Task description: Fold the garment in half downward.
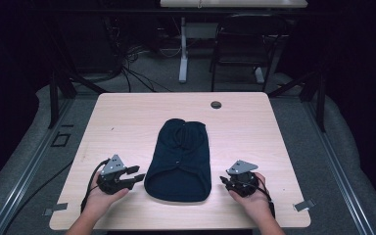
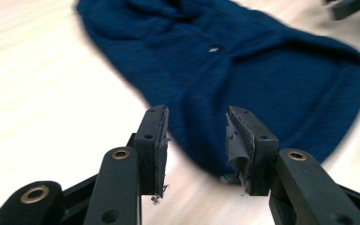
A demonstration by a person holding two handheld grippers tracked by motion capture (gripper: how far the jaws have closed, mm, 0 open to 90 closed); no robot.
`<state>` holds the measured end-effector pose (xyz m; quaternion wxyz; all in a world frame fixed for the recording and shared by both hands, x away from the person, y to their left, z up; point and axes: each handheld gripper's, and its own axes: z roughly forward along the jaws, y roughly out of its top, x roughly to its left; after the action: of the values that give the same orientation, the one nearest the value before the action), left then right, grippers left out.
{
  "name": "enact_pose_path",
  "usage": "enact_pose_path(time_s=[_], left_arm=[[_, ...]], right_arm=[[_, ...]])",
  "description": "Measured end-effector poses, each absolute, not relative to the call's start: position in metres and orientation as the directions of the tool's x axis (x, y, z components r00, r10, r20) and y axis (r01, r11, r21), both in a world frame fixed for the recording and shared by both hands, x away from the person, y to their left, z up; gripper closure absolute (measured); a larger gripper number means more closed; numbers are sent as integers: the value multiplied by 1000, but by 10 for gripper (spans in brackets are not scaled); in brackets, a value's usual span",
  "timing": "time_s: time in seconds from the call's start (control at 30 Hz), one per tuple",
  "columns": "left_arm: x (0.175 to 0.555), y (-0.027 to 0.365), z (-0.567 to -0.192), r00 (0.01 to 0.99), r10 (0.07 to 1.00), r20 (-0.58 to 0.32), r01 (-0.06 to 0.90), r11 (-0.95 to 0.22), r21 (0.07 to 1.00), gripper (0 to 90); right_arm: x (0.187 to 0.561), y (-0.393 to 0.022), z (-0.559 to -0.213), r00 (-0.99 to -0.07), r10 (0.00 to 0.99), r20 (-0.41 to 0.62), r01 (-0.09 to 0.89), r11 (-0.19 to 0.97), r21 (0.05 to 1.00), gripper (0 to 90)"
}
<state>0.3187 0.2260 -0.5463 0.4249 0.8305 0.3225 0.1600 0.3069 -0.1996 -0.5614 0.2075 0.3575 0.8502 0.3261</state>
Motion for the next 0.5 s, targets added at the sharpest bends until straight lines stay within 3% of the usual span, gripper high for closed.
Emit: enact_pose_path(time_s=[0.23,0.5], left_arm=[[328,234,-557,701,714,5,444,-441,780,578],[345,230,-560,696,716,-50,488,-422,764,624]], right_arm=[[307,-198,-562,-661,741,-123,470,536,701,631],[317,-196,-559,-678,726,-112,481,554,680,632]])
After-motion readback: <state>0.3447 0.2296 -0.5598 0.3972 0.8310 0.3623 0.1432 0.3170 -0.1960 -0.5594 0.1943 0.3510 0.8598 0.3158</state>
